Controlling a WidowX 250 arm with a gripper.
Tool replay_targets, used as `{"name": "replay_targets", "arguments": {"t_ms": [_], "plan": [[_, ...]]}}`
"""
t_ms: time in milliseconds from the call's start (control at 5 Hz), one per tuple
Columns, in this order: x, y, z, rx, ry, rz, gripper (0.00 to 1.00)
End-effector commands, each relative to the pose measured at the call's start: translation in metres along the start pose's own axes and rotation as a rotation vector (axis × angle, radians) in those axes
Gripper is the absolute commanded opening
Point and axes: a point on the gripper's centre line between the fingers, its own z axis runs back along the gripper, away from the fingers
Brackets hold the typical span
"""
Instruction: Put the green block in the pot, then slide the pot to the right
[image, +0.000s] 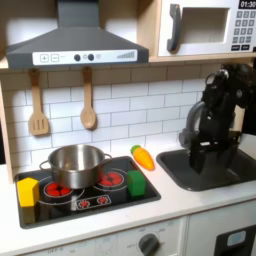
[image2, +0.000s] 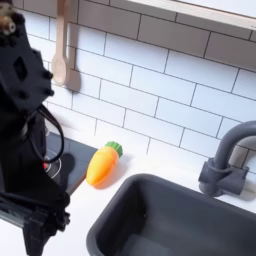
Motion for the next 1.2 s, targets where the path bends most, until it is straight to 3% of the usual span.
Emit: {"name": "replay_targets", "arguments": {"t_ms": [0,400,800,1000], "plan": [[0.023,0.019,0.000,-0.024,-0.022,0.021,1.00],[0.046,0.038,-0.007,-0.045,-0.031,0.031,1.00],[0.072,0.057,-0.016,-0.035,-0.029,0.045,1.00],[0.083,0.059,-0.020,-0.020,-0.040,0.019,1.00]]}}
